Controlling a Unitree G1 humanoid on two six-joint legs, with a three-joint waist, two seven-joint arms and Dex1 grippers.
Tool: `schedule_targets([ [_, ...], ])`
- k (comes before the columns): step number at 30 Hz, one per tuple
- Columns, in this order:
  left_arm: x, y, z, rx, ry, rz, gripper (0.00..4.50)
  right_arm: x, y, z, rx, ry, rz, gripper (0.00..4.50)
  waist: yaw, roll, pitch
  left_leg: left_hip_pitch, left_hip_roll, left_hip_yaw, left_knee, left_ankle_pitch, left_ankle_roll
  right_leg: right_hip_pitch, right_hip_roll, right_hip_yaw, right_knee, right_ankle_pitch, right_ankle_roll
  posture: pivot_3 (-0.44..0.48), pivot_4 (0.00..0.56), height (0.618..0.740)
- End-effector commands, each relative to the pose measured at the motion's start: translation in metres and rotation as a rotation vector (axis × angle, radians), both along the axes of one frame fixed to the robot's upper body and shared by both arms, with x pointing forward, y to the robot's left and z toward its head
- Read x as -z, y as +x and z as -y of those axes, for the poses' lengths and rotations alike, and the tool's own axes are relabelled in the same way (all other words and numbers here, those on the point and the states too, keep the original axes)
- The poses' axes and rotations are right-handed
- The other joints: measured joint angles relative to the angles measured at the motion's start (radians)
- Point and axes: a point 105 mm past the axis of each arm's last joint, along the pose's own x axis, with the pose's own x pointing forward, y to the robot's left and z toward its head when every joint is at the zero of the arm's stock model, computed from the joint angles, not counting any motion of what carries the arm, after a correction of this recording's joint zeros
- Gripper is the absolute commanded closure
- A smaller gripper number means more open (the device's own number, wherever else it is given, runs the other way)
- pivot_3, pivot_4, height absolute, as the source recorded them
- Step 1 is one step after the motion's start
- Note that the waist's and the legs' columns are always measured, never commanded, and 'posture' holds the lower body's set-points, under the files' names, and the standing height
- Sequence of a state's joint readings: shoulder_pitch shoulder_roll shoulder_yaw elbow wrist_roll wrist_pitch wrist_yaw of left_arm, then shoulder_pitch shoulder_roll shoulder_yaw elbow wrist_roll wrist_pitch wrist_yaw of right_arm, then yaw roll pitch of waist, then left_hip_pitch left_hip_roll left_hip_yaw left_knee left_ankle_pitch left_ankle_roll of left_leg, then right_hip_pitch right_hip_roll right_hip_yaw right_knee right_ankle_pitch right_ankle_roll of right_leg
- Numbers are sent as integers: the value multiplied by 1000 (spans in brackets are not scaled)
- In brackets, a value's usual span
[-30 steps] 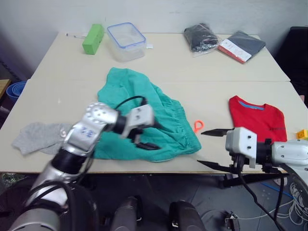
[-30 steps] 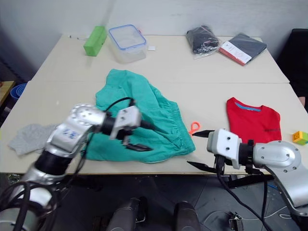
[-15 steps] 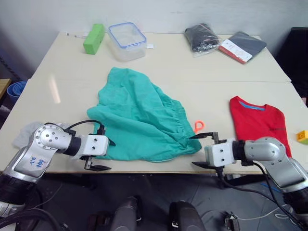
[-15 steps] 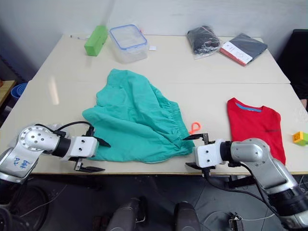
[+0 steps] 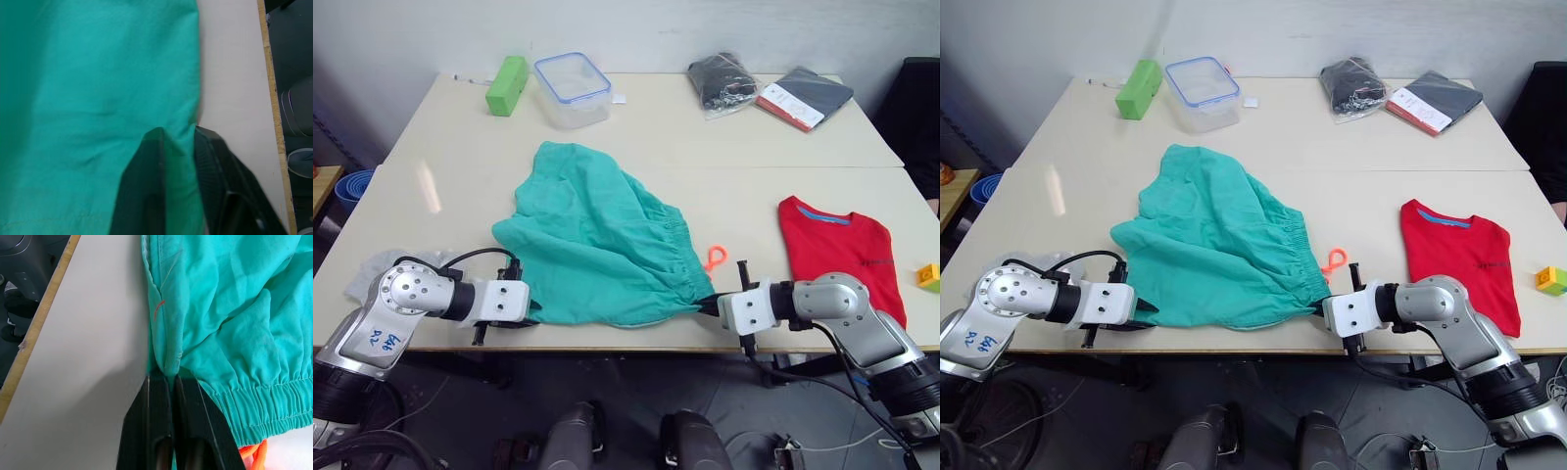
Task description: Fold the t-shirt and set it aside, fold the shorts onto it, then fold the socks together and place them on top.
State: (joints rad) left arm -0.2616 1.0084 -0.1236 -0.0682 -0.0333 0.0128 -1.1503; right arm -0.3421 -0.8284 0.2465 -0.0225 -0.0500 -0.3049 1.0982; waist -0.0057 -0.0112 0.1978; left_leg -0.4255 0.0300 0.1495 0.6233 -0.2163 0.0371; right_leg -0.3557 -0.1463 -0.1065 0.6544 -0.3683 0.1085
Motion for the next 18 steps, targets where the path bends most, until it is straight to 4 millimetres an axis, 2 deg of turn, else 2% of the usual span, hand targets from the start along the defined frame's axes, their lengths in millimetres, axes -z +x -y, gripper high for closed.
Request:
schedule_targets([
  [1,12,3,-24,-104,65,-32,4495,-11,4,4,5,9,25,4500,0,0,0,0,0,0,0,0,0,0,0,0,0,0,0,0,150,740],
  [4,10,1,-27,-112,62,-51,4495,-17,5,7,12,29,9,4500,-2,0,0,0,0,0,-1,0,0,0,0,0,0,0,0,0,150,740],
  [8,-1,-11,-28,-94,41,-115,4495,-31,-5,8,-3,80,-85,4500,-8,0,0,0,0,1,-2,2,3,-1,1,0,0,0,-1,0,150,740],
  [13,-14,-55,-24,-34,-3,-357,4495,-55,-33,2,-38,174,-329,4500,-27,-2,1,0,1,0,-5,1,2,-2,0,1,0,-1,-1,0,150,740],
  [18,-27,-75,-16,-2,-71,-470,4495,-70,-52,-12,-70,262,-505,4500,-23,-3,2,0,2,-1,-6,1,2,-2,0,0,-2,-1,-2,0,150,740],
])
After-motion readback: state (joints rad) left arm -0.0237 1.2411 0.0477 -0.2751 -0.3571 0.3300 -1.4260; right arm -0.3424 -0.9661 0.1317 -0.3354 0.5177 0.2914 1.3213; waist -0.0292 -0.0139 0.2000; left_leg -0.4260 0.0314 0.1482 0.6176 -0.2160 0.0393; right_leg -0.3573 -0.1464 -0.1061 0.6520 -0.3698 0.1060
